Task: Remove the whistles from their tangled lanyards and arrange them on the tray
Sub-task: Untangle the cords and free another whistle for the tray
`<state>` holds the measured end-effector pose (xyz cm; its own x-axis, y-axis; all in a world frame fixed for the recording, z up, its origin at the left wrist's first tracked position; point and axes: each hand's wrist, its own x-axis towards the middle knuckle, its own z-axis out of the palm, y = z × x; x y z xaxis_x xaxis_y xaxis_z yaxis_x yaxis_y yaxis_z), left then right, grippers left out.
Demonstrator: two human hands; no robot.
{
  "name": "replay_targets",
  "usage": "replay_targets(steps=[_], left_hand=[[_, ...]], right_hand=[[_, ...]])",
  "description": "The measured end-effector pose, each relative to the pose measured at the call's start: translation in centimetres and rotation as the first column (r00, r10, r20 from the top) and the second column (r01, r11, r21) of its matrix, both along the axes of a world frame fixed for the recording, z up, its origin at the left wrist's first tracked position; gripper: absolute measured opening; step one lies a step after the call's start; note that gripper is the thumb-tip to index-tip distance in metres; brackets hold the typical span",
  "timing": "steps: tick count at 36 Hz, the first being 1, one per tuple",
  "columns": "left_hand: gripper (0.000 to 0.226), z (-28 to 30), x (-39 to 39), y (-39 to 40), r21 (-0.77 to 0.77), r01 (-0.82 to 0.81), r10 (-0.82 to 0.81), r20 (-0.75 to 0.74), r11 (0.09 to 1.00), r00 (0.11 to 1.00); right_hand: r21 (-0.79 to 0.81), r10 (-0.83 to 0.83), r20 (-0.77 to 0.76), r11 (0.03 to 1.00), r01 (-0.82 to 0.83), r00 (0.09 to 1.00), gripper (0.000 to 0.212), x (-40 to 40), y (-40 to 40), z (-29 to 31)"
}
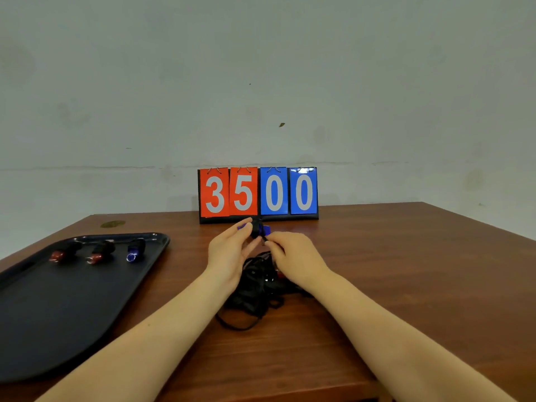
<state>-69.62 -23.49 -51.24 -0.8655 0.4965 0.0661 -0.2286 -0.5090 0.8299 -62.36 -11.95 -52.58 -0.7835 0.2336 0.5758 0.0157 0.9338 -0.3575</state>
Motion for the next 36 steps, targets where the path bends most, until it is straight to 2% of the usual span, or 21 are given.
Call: replay_targets(steps=[6,10,14,17,20,23,29,32,36], left_hand=[[0.026,-0.1,0.0,0.4,-0.106,-0.062,0.037,-0.228,0.992,0.973],[0.022,-0.3,-0.2,0.4,-0.173,-0.130,0.056,-0.379,0.976,0.924],[0.026,-0.3,-0.5,0.4,-0.215,-0.213,0.077,-0.508,0.953,0.858],[0.025,-0.2,-0.7,0.1,-0.224,-0.229,0.084,-0.516,0.948,0.852],[0.027,-0.1,-1.0,-0.2,-0.249,-0.249,0.074,-0.553,0.936,0.830],[0.026,0.0,-1.0,-0.4,-0.270,-0.262,0.049,-0.605,0.927,0.795],[0.032,0.1,-0.7,-0.3,-0.274,-0.220,-0.008,-0.643,0.936,0.766],[0.031,0.1,-0.7,-0.2,-0.266,-0.203,-0.025,-0.660,0.942,0.751],[0.031,0.0,-0.6,-0.3,-0.255,-0.108,-0.080,-0.628,0.961,0.774]], right_hand=[[-0.174,-0.117,-0.176,0.981,0.086,0.977,0.014,0.2,0.2,0.4],[-0.286,-0.152,-0.188,0.954,0.094,0.970,0.011,0.1,0.3,0.4],[-0.448,-0.128,-0.184,0.894,0.033,0.975,0.007,0.3,0.1,0.7],[-0.560,-0.045,-0.170,0.826,-0.059,0.984,0.002,0.5,-0.1,1.1],[-0.585,0.026,-0.149,0.804,-0.109,0.989,0.007,0.6,-0.2,1.2],[-0.626,0.040,-0.149,0.770,-0.126,0.988,0.008,0.5,-0.3,1.1],[-0.757,0.026,-0.210,0.629,-0.179,0.977,0.006,0.7,0.0,1.3],[-0.748,-0.001,-0.222,0.641,-0.170,0.975,0.006,0.6,0.2,1.3],[-0.667,-0.024,-0.197,0.736,-0.116,0.980,0.008,0.6,0.1,1.0]])
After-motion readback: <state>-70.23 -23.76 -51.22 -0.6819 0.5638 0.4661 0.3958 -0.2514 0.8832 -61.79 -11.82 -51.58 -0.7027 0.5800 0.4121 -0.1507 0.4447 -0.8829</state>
